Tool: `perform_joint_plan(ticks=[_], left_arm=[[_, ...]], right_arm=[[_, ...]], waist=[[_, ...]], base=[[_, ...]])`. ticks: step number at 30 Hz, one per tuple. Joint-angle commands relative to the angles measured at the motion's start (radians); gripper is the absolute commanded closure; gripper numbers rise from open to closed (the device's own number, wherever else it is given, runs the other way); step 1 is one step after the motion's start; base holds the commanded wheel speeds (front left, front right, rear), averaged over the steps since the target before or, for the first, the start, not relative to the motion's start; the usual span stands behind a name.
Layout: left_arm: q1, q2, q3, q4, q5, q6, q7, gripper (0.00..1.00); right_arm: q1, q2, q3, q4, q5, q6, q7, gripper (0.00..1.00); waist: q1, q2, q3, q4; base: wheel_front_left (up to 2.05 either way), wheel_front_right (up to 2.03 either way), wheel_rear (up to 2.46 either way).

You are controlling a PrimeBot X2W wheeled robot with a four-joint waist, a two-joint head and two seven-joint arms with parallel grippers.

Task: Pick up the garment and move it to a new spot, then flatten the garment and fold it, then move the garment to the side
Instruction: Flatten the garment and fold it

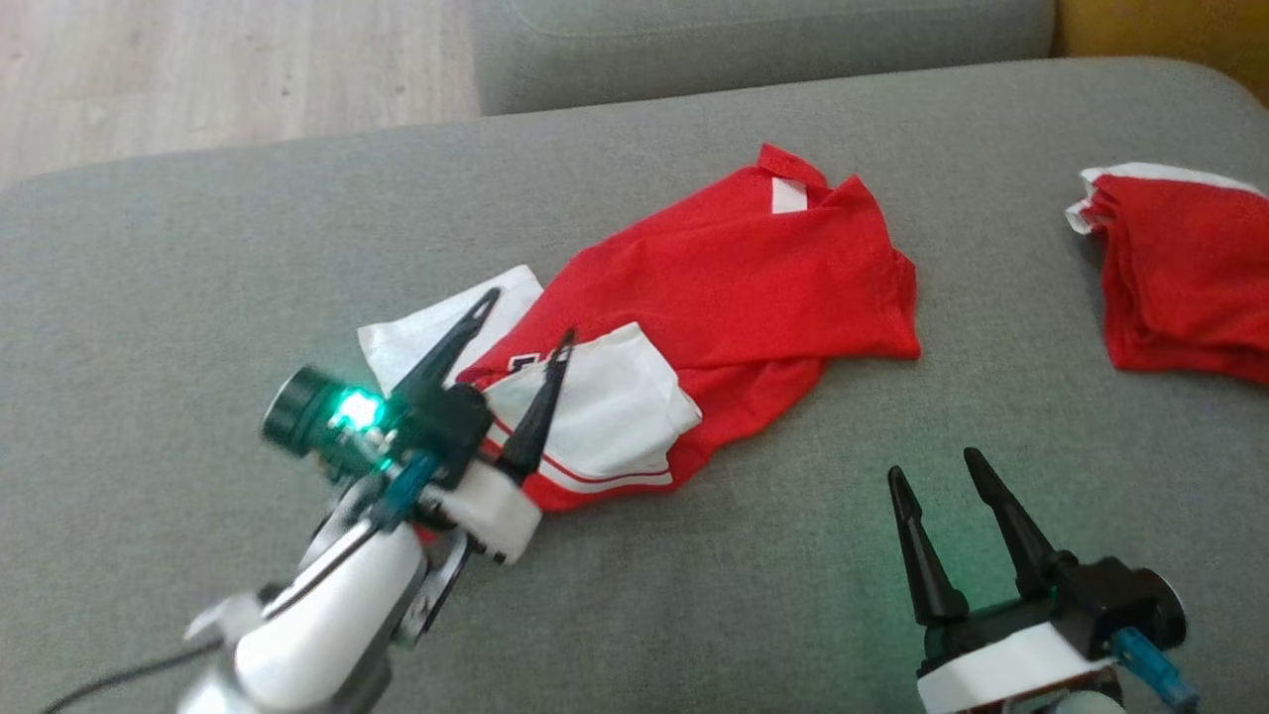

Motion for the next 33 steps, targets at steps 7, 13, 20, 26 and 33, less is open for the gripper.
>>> perform_joint_plan(ticks=[7,13,20,26,33], left_arm=[[-0.231,-0.056,-0.062,0.221,0.048,-0.134,0.041,0.00],[-0.332,-0.136,-0.126,0.468,0.070,-0.222,0.005,0.00],[-0.402,-0.199,-0.153,0.621,0.078,-0.250,-0.027,0.00],[-0.429,-0.241,-0.180,0.739,0.073,-0.270,-0.021,0.00],[-0.432,-0.265,-0.203,0.798,0.072,-0.275,-0.073,0.66]], right_arm=[[-0.061,-0.012,0.043,-0.031,0.004,-0.002,-0.006,0.00],[-0.087,-0.012,0.051,-0.030,0.007,-0.002,-0.006,0.00],[-0.101,-0.020,0.058,-0.026,0.008,-0.002,-0.006,0.00],[-0.106,-0.020,0.061,-0.024,0.009,-0.002,-0.006,0.00],[-0.090,-0.016,0.057,-0.021,0.006,-0.002,-0.006,0.00]], waist=[[-0.0001,0.0000,0.075,-0.054],[-0.0001,0.0000,0.126,-0.072],[-0.0001,0.0000,0.143,-0.078],[-0.0001,0.0000,0.140,-0.089],[-0.0001,0.0000,0.123,-0.085]], base=[[0.00,0.00,0.00],[0.00,0.00,0.00],[0.00,0.00,0.00],[0.00,0.00,0.00],[0.00,0.00,0.00]])
